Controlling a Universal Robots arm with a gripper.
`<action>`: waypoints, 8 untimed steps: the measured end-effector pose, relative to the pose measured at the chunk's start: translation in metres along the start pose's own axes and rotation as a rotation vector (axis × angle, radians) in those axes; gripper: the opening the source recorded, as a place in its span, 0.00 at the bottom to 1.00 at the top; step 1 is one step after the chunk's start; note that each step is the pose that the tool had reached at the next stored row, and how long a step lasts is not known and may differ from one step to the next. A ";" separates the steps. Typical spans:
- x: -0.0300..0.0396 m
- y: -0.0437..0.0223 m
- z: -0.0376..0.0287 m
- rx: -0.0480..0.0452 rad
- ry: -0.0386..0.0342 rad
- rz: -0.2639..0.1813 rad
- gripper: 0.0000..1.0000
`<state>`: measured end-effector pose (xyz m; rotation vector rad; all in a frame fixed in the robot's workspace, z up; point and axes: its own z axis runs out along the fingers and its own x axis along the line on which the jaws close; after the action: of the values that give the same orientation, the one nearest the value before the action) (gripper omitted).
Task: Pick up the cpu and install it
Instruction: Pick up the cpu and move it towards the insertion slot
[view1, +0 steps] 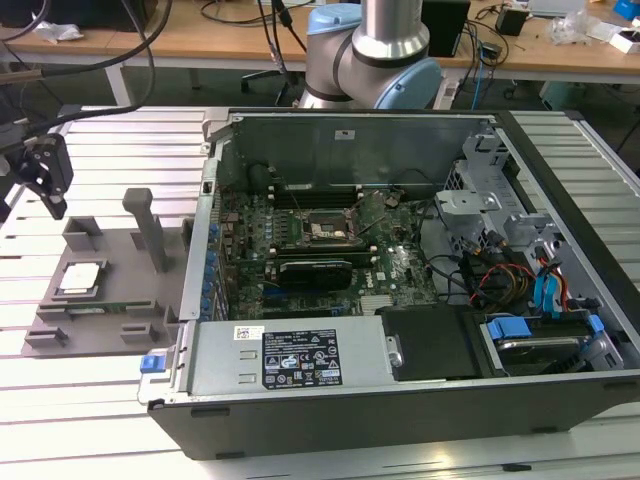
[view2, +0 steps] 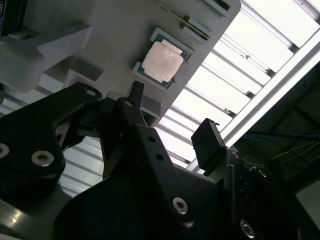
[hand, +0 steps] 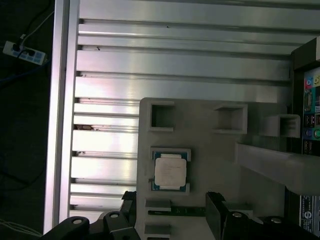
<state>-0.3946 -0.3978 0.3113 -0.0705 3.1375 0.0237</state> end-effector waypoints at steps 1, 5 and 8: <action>0.0000 0.0000 0.0003 -0.0001 0.0000 0.000 0.66; 0.0000 0.0000 0.0017 0.0000 0.0000 0.000 0.66; 0.0000 0.0000 0.0031 -0.0001 0.0000 0.000 0.66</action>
<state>-0.3946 -0.3978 0.3082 -0.0706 3.1376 0.0237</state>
